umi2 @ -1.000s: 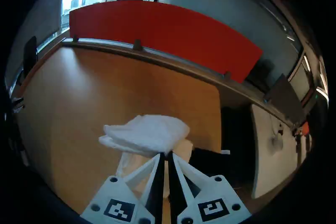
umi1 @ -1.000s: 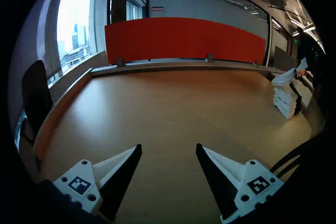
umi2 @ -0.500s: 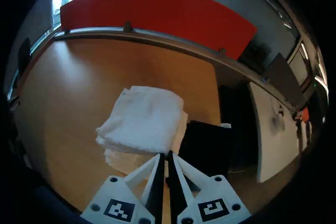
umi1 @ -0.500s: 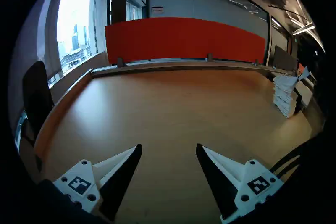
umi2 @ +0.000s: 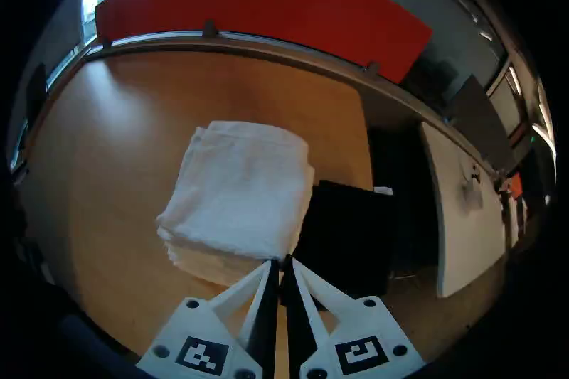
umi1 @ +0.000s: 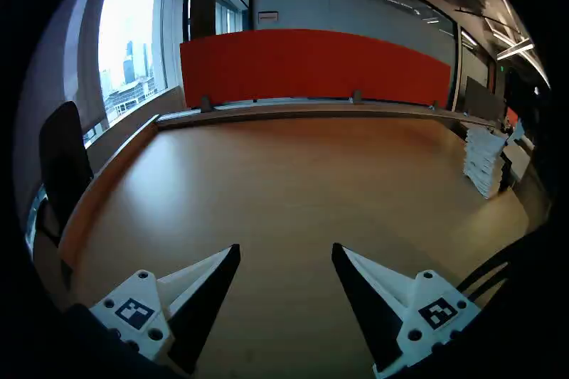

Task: Fold towel

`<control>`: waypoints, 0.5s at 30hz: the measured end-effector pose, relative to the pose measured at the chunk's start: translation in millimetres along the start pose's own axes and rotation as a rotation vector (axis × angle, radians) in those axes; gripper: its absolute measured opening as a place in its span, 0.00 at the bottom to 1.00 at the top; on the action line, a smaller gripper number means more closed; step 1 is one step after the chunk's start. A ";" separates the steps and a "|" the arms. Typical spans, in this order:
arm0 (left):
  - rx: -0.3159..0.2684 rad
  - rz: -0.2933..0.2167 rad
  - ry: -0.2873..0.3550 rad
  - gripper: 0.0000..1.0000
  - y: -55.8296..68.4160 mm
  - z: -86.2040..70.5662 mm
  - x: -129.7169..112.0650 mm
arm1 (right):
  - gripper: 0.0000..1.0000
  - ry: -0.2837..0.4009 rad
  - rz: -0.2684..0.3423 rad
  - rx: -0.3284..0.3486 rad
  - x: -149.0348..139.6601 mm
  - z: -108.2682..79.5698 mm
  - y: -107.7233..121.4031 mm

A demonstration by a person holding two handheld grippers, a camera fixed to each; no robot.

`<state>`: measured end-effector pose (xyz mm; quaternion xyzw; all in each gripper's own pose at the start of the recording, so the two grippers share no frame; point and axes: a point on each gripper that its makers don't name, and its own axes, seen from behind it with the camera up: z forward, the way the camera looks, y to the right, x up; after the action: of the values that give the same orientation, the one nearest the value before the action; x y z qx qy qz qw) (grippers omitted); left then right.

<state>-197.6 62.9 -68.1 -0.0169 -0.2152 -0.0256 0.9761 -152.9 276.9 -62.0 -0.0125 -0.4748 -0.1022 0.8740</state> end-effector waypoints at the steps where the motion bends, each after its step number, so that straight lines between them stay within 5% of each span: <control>1: 0.000 0.000 0.000 0.96 -0.2 -0.3 0.0 | 0.05 -0.004 0.000 -0.002 -1.5 1.0 0.4; 15: 0.006 0.002 0.000 0.96 -4.0 -2.8 -1.5 | 0.05 -0.060 0.017 -0.007 -26.1 14.2 -1.1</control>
<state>-198.0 58.9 -71.1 -0.0142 -0.2153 -0.0241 0.9762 -178.7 281.8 -76.0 -0.0227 -0.5003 -0.0961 0.8602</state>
